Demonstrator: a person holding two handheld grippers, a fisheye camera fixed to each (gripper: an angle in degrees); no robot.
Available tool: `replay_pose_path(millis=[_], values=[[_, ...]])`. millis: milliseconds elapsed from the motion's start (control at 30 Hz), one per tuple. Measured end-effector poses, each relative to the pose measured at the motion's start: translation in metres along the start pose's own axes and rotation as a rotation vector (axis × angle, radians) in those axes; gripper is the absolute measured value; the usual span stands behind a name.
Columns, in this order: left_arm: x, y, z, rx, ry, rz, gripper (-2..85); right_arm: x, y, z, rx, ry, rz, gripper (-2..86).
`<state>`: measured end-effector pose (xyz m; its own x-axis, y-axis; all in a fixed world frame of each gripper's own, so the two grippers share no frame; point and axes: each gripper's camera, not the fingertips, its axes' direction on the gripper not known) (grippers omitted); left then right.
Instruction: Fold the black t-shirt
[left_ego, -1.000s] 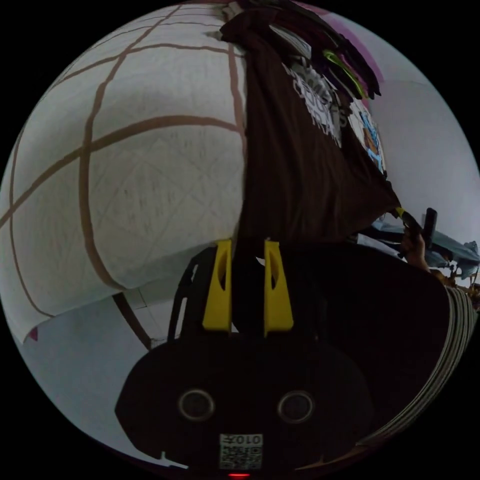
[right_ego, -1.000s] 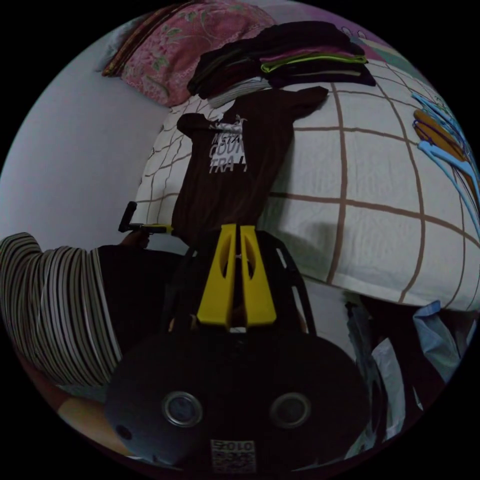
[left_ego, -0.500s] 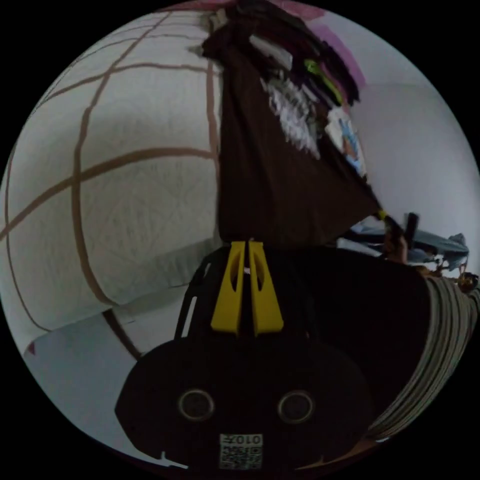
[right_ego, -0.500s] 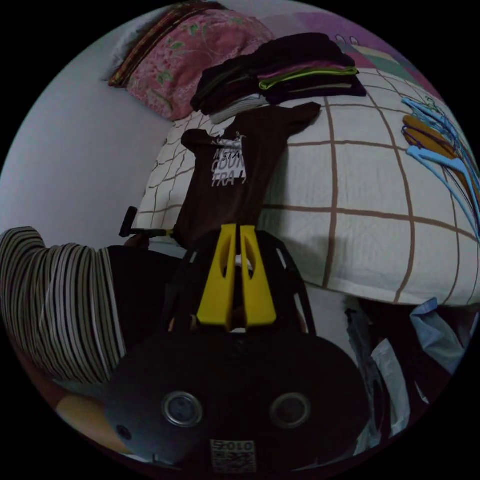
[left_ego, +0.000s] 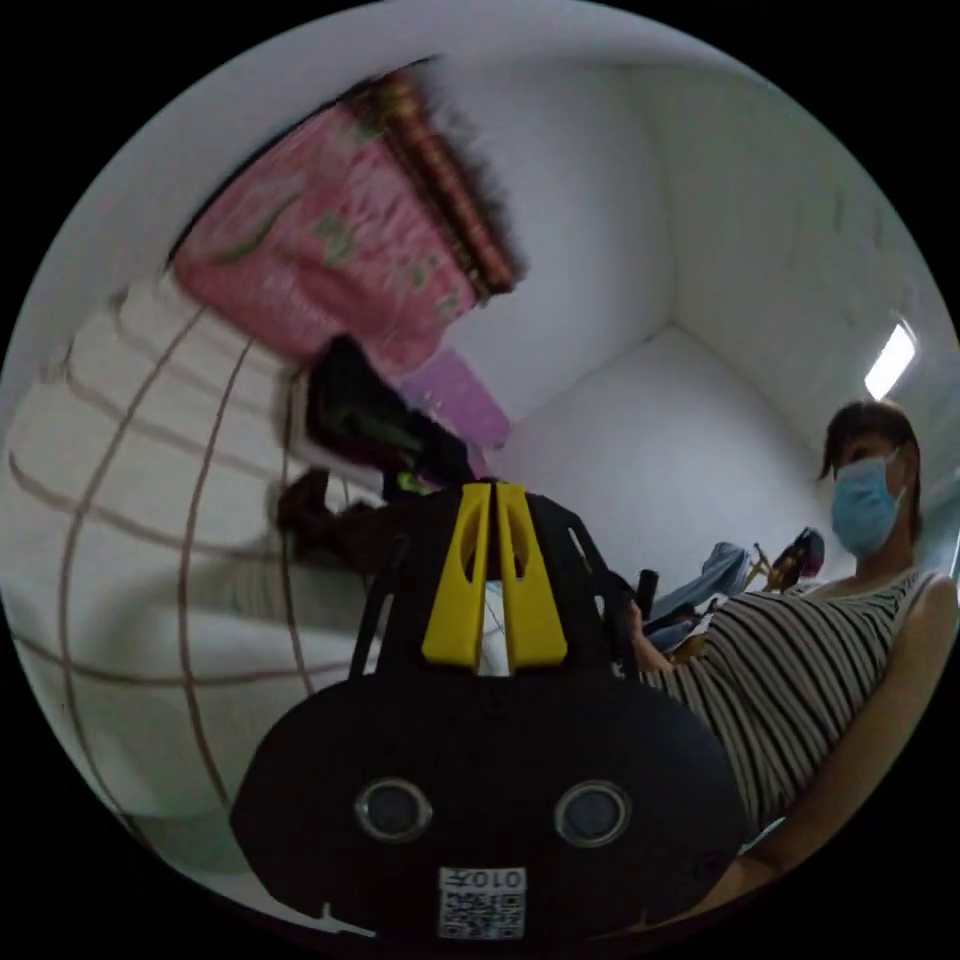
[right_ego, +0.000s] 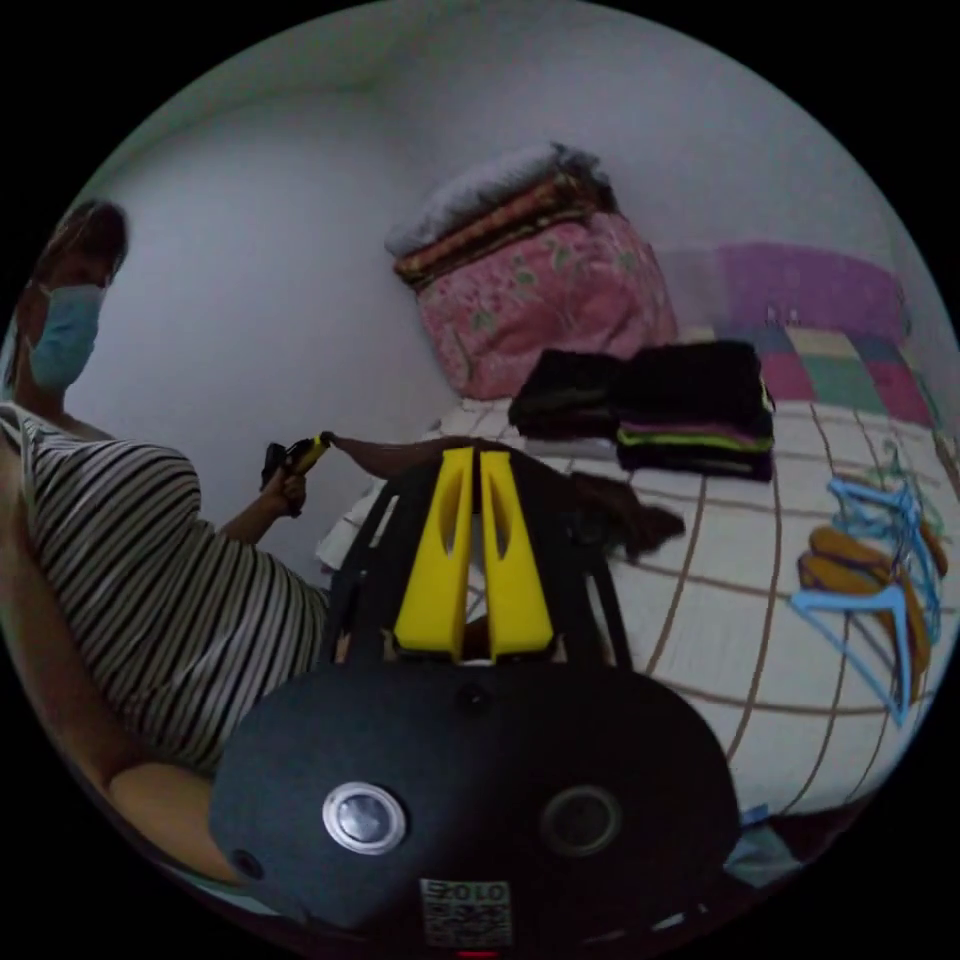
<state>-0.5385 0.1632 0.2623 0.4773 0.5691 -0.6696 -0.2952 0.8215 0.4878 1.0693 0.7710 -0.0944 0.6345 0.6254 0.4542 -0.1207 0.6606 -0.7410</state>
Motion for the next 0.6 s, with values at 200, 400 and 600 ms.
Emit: replay_pose_path(millis=[200, 400, 600], values=[[0.095, -0.033, -0.067, 0.114, -0.018, 0.239, -0.2, -0.058, -0.019, -0.068, 0.098, 0.074, -0.186, 2.3], [0.151, -0.068, -0.09, 0.115, -0.07, 0.38, -0.2, -0.088, -0.046, -0.106, 0.135, 0.184, -0.286, 1.7], [0.1, -0.088, -0.046, -0.009, -0.085, 0.217, -0.2, -0.034, -0.053, -0.072, 0.04, 0.142, -0.134, 1.3]])
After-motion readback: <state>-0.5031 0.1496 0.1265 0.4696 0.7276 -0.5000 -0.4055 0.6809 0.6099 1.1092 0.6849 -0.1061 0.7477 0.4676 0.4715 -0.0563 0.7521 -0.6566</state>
